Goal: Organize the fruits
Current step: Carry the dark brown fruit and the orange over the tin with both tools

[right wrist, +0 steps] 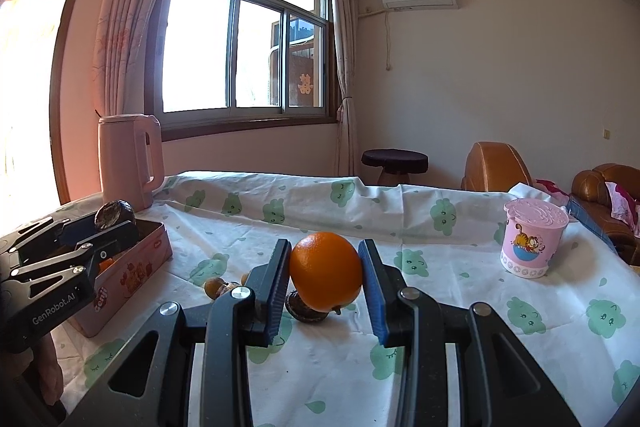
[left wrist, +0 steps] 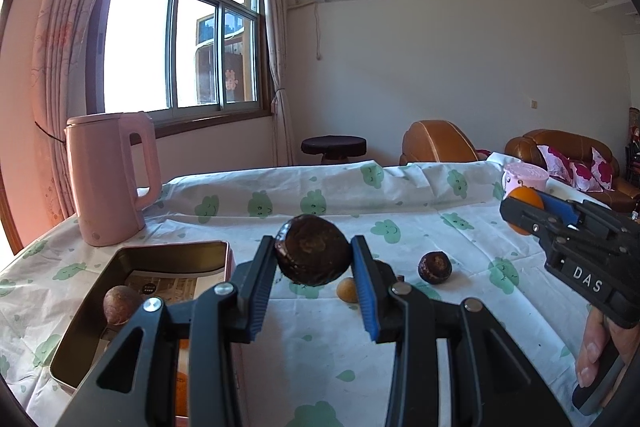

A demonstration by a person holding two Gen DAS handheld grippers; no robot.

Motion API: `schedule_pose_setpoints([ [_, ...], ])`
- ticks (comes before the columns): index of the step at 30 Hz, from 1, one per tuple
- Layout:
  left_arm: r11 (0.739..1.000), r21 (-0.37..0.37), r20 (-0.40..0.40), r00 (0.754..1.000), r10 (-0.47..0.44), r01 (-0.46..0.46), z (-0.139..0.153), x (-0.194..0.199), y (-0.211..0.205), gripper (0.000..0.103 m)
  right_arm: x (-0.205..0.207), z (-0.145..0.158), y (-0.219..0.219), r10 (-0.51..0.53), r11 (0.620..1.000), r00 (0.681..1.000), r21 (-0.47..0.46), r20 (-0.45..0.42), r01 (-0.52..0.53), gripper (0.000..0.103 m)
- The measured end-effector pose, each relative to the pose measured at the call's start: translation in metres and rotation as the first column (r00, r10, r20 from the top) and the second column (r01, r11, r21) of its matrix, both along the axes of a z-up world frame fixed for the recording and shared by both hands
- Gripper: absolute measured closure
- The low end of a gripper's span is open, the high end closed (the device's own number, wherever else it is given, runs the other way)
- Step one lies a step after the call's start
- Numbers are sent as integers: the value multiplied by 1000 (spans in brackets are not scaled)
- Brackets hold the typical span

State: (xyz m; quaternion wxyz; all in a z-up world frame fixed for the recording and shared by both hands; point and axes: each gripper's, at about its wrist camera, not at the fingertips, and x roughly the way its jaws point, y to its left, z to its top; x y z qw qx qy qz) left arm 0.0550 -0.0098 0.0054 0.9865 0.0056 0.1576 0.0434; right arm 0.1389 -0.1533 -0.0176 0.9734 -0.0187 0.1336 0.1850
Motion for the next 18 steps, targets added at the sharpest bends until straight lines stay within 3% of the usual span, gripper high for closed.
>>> schedule_pose_setpoints([
  [9,998,-12,-44,997,56,-56,-2,-6,30,64,-5,-1,23,64,998,998,-6,-28,-64,66],
  [18,995,-18,-76,992,100,-101,-2,-14,62,64,-9,-1,73,199,980,977,2,-73,-199,66],
])
